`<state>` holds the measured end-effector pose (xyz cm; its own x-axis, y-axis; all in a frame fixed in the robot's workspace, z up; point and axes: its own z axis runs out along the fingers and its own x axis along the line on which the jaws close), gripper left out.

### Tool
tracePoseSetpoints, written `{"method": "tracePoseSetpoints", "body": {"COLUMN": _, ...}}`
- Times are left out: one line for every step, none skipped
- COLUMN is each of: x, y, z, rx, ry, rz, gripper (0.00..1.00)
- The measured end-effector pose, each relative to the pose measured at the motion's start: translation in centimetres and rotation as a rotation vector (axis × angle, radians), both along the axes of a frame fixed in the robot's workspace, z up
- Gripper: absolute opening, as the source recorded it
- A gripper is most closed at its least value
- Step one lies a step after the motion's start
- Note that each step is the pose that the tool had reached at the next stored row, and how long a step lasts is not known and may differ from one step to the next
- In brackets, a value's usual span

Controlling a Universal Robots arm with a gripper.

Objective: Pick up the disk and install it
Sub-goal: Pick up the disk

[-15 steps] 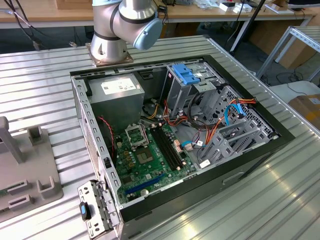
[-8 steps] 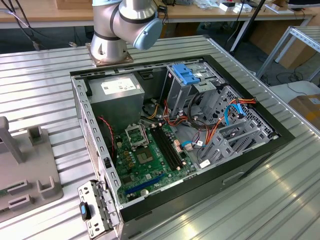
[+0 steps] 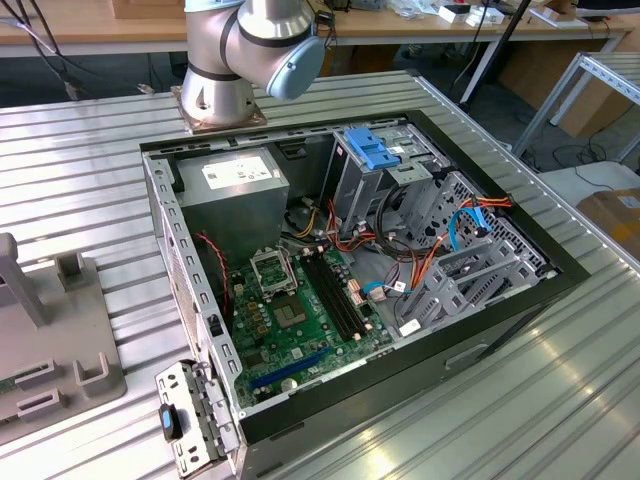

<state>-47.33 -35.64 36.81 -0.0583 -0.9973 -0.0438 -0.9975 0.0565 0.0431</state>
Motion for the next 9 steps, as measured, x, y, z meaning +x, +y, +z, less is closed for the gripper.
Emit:
{"method": "tracePoseSetpoints", "body": {"x": 0.0, "y": 0.0, "z": 0.0, "rx": 0.0002, "ry": -0.0004, "rz": 0.02, "gripper": 0.11}}
{"method": "tracePoseSetpoints", "body": {"x": 0.01, "y": -0.01, "z": 0.0, "rx": 0.0001, "ry": -0.0018, "rz": 0.032, "gripper": 0.11}}
{"method": "tracePoseSetpoints", "body": {"x": -0.03, "y": 0.0, "z": -0.02, "rx": 0.0, "ry": -0.0099, "rz": 0.037, "gripper": 0.11}}
{"method": "tracePoseSetpoints", "body": {"x": -0.13, "y": 0.0, "z": -0.07, "rx": -0.0003, "ry": -0.0318, "rz": 0.04, "gripper": 0.11}}
{"method": "tracePoseSetpoints", "body": {"x": -0.19, "y": 0.0, "z": -0.09, "rx": -0.0007, "ry": -0.0523, "rz": 0.042, "gripper": 0.11}}
{"method": "tracePoseSetpoints", "body": {"x": -0.21, "y": 0.0, "z": -0.09, "rx": -0.001, "ry": -0.0618, "rz": 0.042, "gripper": 0.11}}
{"method": "tracePoseSetpoints", "body": {"x": -0.21, "y": 0.0, "z": -0.09, "rx": -0.0009, "ry": -0.0619, "rz": 0.042, "gripper": 0.11}}
{"method": "tracePoseSetpoints", "body": {"x": -0.21, "y": 0.0, "z": -0.09, "rx": -0.0009, "ry": -0.062, "rz": 0.042, "gripper": 0.11}}
{"method": "tracePoseSetpoints", "body": {"x": -0.21, "y": 0.0, "z": -0.09, "rx": -0.001, "ry": -0.0621, "rz": 0.042, "gripper": 0.11}}
